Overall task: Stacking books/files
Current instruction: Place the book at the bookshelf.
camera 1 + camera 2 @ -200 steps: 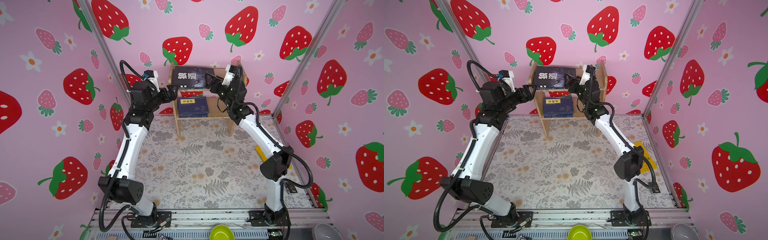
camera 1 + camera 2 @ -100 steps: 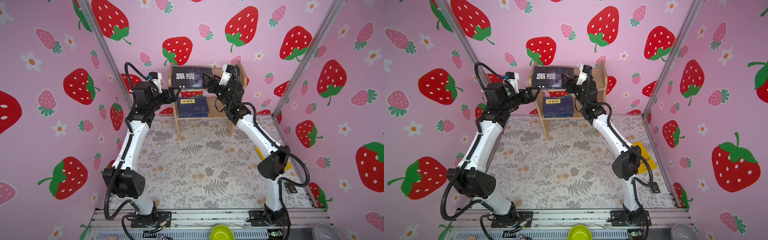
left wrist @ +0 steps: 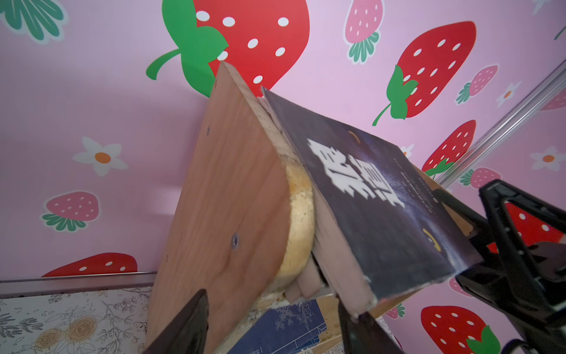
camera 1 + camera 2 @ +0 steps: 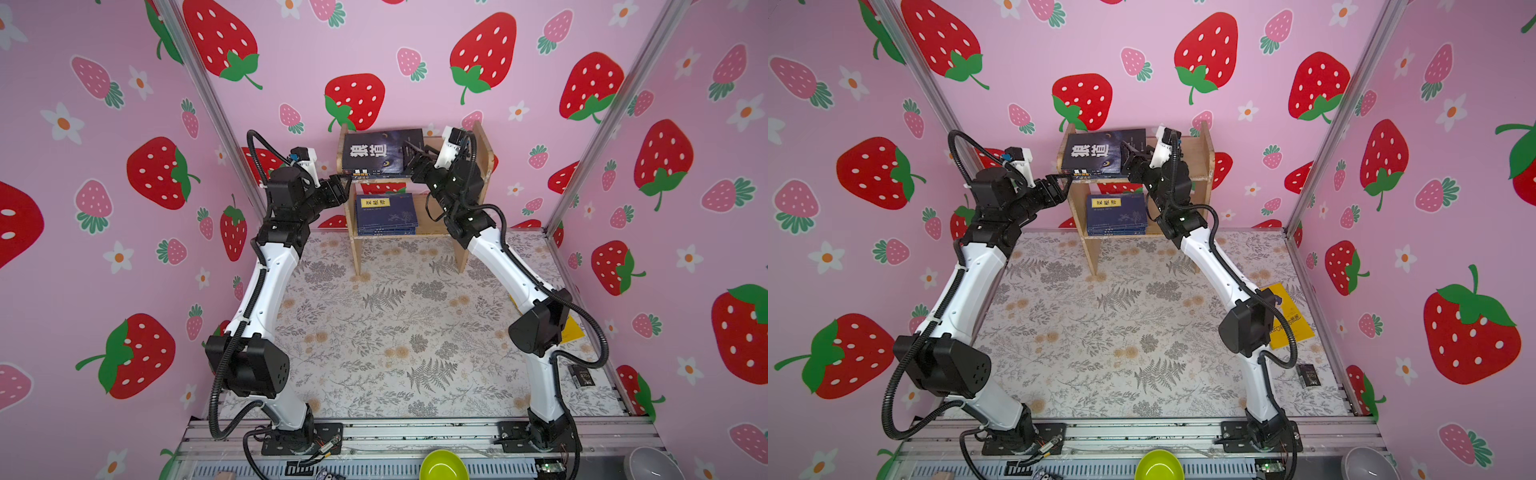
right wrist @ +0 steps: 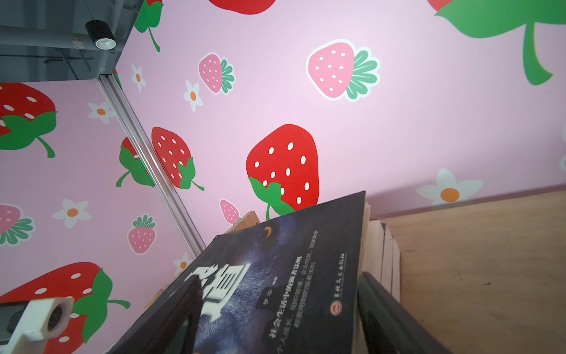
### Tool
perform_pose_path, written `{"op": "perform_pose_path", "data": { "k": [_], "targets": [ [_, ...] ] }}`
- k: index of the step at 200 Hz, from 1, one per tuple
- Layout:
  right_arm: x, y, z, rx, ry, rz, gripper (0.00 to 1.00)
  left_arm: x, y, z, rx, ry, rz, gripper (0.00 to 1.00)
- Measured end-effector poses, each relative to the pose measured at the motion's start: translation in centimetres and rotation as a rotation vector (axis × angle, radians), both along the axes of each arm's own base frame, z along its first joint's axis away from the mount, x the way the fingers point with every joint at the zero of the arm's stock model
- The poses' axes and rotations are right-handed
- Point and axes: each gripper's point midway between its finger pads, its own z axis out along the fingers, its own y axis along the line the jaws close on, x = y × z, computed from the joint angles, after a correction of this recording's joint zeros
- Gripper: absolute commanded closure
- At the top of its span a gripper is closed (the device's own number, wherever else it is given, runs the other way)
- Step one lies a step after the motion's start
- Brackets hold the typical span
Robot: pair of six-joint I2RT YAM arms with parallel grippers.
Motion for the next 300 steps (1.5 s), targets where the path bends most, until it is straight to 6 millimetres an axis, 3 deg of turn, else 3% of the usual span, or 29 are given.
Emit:
{"op": "perform_pose_path", "data": {
  "k": [132,166,243,300],
  "targets": [
    [0.2,0.0,0.2,0.071,-0.001,-0.052,0.22,-1.0,-0.9,-0.2,0.056,-0.014,-0.067,0.24],
    [0.2,0.0,0.3,0.074,-0.001,-0.054,0.22,-0.9,-0.7,0.1,0.054,-0.021,-0.057,0.32],
    [0.3,0.0,0.2,0.079,0.001,-0.055,0.22,-0.9,-0.7,0.9,0.039,-0.044,-0.054,0.27],
    [0.3,0.0,0.3,0.086,0.001,-0.054,0.22,-0.6,-0.4,1.4,0.023,-0.059,-0.035,0.36]
  ]
}}
